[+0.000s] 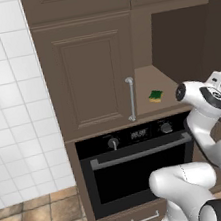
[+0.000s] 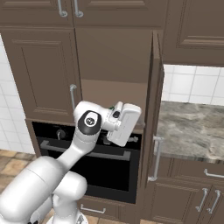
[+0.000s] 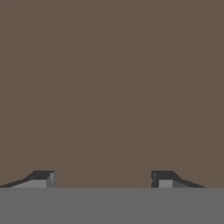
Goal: Open the cabinet. Pick the sponge and place it next to the sink. Then close the cabinet.
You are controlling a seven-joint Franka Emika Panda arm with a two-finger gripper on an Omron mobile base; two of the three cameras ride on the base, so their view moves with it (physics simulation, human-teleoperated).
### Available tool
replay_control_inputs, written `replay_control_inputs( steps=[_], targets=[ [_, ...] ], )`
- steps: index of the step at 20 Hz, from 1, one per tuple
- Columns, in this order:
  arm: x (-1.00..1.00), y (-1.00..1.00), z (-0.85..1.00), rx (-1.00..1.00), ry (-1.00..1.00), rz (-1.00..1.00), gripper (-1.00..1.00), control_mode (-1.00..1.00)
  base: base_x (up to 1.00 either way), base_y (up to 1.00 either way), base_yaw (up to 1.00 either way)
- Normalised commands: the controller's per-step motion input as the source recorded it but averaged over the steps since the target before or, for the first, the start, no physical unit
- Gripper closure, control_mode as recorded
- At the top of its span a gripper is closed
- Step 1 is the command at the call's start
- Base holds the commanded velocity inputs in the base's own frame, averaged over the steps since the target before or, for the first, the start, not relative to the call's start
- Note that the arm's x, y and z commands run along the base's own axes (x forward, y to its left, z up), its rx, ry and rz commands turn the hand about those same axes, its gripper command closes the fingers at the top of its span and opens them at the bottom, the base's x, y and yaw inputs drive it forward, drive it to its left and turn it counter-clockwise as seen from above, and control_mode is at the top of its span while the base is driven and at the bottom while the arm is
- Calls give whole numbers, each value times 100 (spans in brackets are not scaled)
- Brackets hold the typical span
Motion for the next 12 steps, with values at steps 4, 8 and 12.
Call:
replay_control_inputs(
  steps=[4, 8, 12],
  targets=[
    [-1, 9, 0, 0, -4, 0, -100, -100, 0, 0, 0],
    [-5, 56, 0, 3, -19, 0, -100, -100, 0, 0, 0],
    [-7, 71, 0, 8, -25, 0, -100, -100, 0, 0, 0]
  ],
)
